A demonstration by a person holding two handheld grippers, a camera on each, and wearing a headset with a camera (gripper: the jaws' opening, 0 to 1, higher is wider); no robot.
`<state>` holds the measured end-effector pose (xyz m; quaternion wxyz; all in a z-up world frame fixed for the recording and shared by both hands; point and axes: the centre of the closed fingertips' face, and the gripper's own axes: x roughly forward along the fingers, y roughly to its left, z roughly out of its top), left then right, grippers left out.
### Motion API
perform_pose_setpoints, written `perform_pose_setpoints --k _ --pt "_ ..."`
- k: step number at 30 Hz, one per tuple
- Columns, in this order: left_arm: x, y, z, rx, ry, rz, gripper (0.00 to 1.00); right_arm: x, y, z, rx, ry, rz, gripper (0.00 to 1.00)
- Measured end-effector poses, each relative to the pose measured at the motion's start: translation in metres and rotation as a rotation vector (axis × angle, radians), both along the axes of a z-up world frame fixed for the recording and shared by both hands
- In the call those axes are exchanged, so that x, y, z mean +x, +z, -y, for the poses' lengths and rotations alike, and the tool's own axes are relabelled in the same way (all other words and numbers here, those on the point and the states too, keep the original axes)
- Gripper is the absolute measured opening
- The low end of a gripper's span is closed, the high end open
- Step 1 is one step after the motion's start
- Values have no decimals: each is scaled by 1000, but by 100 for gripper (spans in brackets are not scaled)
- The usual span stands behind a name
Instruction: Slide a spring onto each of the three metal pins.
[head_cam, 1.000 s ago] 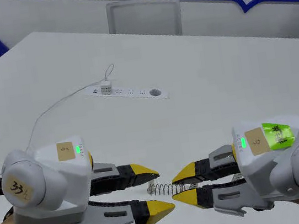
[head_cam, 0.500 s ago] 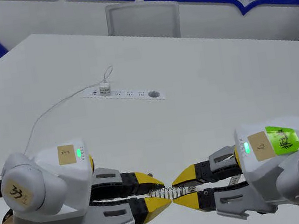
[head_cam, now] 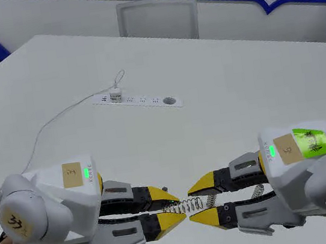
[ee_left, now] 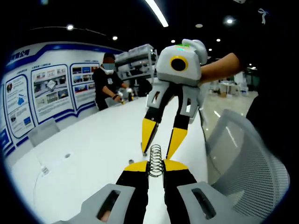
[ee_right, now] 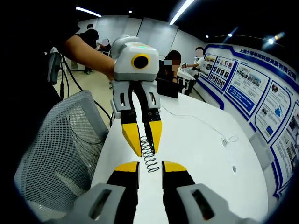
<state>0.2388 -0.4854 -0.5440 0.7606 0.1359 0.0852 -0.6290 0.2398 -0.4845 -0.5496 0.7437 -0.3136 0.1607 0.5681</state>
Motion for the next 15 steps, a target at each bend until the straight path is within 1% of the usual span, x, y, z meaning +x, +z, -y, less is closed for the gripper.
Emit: perform_pose_setpoints --k 2,3,4,5,6,11,15 --pt "-1 2 0 -9 -8 2 10 2 -5 3 -23 1 9 18" --pt "-2 3 0 -12 -12 1 10 3 -7 4 -25 -1 4 18" --pt "-2 3 1 -13 -15 2 10 2 -7 4 -18 -2 -6 17" --pt "-3 3 1 -10 -21 4 10 1 -4 1 12 0 -18 16" --pt "-3 3 1 -8 -24 7 10 1 -2 0 25 1 -19 13" --pt "-4 2 0 -3 -33 12 10 0 -2 0 26 6 -45 11" --pt "-3 3 0 -8 -32 15 10 1 5 1 68 -8 -80 11"
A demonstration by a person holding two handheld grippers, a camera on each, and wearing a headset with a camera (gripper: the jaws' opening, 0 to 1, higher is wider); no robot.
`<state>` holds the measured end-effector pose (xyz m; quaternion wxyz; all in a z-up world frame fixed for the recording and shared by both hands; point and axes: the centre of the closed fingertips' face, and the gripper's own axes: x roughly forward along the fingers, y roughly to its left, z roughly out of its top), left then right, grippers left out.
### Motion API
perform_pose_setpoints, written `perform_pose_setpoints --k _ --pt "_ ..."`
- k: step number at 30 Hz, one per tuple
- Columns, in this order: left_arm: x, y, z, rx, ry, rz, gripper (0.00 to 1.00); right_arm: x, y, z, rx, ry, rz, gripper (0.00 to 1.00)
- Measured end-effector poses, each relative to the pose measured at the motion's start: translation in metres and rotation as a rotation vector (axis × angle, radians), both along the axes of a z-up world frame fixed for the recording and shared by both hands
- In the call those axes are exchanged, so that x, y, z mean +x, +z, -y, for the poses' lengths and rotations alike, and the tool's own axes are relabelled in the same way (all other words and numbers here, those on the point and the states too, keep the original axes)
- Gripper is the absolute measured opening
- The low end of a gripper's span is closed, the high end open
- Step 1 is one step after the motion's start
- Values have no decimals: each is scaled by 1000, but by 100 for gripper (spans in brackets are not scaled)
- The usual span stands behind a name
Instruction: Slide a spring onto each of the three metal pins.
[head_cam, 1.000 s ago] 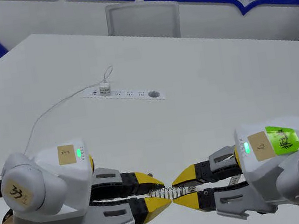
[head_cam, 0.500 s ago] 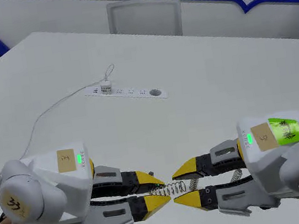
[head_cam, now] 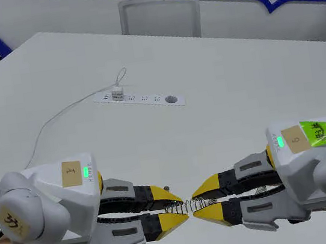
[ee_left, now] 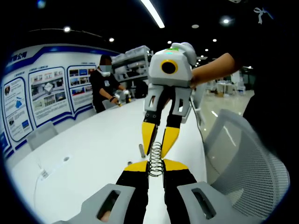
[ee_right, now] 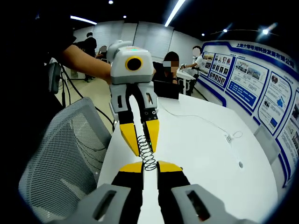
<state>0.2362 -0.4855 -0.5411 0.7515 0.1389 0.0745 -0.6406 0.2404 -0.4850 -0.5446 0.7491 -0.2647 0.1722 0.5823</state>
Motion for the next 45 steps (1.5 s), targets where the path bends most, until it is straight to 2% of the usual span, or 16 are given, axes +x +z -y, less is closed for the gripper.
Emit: perform_pose_setpoints --k 4,7,16,18,19,24,28,34,36,39,41,45 --pt "1 0 0 4 -2 5 10 -2 5 -1 10 10 -4 11" --pt "1 -1 0 -9 4 -11 10 -4 12 -4 41 21 -22 11" --pt "-5 -1 -3 -17 -5 -16 10 -13 19 -12 83 56 -66 11" --pt "-5 0 -3 -29 3 -27 10 -14 20 -13 91 57 -70 11" --pt "-5 0 -4 -43 10 -45 11 -14 22 -14 100 54 -75 11" --pt "-4 1 -5 -52 19 -48 11 -13 23 -16 120 41 -86 11" --pt "-5 3 -6 -69 20 -73 11 -14 28 -20 163 29 -107 11" --pt "-6 4 -9 -66 20 -71 11 -14 31 -26 194 28 -126 11" --pt "-8 2 -7 -57 14 -63 11 -18 39 -35 262 33 -163 11" --pt "-7 -2 -6 -34 19 -43 11 -14 35 -38 220 30 -135 11" --pt "-8 -2 -6 -40 15 -61 11 -15 36 -40 227 33 -139 11" --pt "-8 -2 -7 -35 17 -53 11 -14 36 -42 223 31 -138 10"
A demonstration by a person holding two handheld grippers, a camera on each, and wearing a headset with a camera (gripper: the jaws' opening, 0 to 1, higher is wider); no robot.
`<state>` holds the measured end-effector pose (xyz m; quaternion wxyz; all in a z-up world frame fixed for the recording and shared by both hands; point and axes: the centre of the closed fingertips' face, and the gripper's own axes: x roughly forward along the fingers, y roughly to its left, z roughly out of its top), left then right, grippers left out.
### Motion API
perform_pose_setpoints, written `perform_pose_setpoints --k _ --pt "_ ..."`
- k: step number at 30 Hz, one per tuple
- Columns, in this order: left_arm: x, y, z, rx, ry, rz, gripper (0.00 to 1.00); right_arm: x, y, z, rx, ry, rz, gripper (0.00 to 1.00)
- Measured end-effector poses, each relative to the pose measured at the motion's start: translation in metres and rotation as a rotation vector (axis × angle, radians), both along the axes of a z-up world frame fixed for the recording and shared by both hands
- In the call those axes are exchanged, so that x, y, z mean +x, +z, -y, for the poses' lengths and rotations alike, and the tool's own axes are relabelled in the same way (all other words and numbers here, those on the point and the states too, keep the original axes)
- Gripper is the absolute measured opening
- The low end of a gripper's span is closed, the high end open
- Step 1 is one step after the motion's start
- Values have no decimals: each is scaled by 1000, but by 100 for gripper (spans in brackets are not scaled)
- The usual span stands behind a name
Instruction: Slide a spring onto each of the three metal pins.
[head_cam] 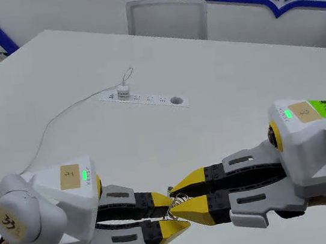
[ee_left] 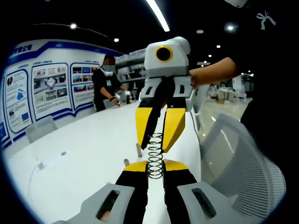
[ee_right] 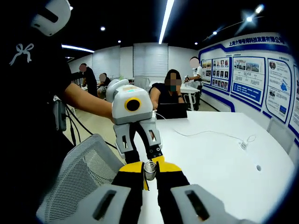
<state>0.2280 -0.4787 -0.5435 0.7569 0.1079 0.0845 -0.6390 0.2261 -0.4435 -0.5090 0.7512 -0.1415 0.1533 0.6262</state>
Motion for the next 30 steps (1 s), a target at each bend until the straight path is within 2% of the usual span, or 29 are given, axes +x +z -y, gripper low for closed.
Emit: perform_pose_setpoints --k 4,7,9,11,19,24,26,30 --pt "4 0 -2 -3 17 -9 11 2 0 -2 -9 -9 35 10" --pt "6 0 -3 -2 27 -10 11 6 0 -3 -9 -25 29 10" --pt "9 0 -4 -4 35 -1 12 8 1 -3 -7 -31 27 10" --pt "14 4 -6 -15 59 26 13 11 2 -3 -3 -41 31 10" --pt "25 9 -18 -43 121 19 32 25 12 -2 16 -68 47 10" --pt "34 8 -29 -34 158 19 40 35 16 0 24 -90 61 10" --pt "38 9 -33 -37 182 18 46 40 18 1 30 -102 60 10" --pt "48 14 -40 -57 235 11 53 52 19 7 17 -134 78 10"
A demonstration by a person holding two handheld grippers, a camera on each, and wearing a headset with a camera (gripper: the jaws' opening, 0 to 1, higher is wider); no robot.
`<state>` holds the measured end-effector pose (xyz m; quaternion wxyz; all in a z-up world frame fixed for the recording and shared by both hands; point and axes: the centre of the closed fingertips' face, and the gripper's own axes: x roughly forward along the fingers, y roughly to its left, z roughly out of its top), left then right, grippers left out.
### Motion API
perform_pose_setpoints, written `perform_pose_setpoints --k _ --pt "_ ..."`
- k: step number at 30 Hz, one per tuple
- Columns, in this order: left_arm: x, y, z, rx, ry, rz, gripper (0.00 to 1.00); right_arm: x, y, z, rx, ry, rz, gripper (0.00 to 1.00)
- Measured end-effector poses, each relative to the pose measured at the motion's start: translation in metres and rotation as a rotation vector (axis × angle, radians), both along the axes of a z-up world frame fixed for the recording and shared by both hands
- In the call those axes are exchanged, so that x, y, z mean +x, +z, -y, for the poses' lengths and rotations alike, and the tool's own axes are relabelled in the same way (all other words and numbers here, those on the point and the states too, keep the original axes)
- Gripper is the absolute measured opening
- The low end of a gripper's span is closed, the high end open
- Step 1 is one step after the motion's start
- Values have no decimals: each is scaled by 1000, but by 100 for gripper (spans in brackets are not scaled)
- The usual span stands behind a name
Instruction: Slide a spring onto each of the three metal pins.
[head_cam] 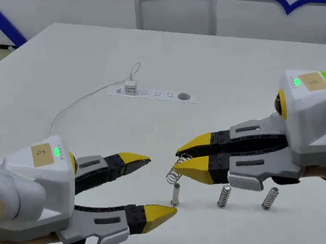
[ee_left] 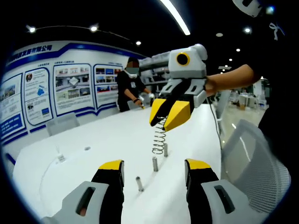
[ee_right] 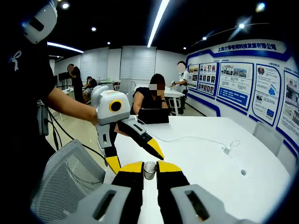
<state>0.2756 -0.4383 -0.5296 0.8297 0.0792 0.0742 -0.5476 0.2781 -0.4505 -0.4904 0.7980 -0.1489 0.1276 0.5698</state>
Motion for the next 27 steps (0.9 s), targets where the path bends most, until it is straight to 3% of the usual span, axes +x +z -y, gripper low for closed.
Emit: perform_pose_setpoints --k 8,11,21,27 --pt "17 4 -12 -12 70 1 71 27 -10 16 -47 -101 -12 10" --pt "19 2 -15 -10 80 -7 76 35 -21 21 -84 -132 -25 10" --pt "27 -9 -31 0 135 -37 93 54 -49 20 -121 -180 -74 10" --pt "31 -15 -37 16 158 -55 99 65 -76 18 -171 -188 -113 10"
